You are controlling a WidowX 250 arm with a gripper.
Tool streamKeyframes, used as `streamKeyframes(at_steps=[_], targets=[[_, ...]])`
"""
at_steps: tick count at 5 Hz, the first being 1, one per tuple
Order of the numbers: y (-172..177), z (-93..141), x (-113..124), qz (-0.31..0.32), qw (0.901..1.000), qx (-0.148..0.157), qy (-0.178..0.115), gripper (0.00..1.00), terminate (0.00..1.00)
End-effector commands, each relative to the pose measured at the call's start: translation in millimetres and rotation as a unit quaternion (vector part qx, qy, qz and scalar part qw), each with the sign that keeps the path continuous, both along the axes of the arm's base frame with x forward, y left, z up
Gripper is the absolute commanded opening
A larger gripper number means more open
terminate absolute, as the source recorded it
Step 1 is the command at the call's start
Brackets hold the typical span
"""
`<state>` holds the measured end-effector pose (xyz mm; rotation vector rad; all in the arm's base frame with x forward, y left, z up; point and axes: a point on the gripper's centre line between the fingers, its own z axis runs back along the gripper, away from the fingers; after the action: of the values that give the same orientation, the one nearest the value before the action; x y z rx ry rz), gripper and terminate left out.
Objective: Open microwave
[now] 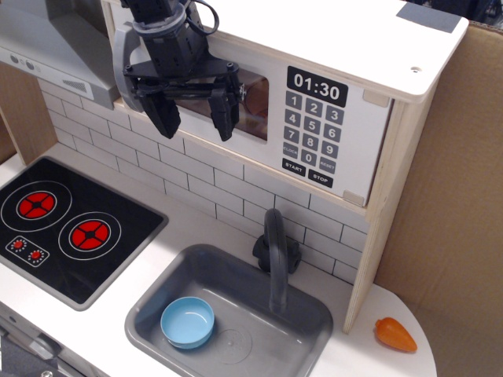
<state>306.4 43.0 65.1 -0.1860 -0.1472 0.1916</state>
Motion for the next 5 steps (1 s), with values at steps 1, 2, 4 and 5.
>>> streamKeyframes(at_steps=[1, 2, 4, 5], targets=[[0, 0, 0, 0.000, 1.0000, 0.000, 0.000, 1.00, 0.00], [32, 1, -18, -0.029, 0.9995, 0.010, -0.006, 1.00, 0.00], [88, 12, -29, -0.045, 0.9982, 0.028, -0.028, 1.00, 0.00], [111, 22, -13, -0.054, 0.9949, 0.041, -0.075, 1.00, 0.00]])
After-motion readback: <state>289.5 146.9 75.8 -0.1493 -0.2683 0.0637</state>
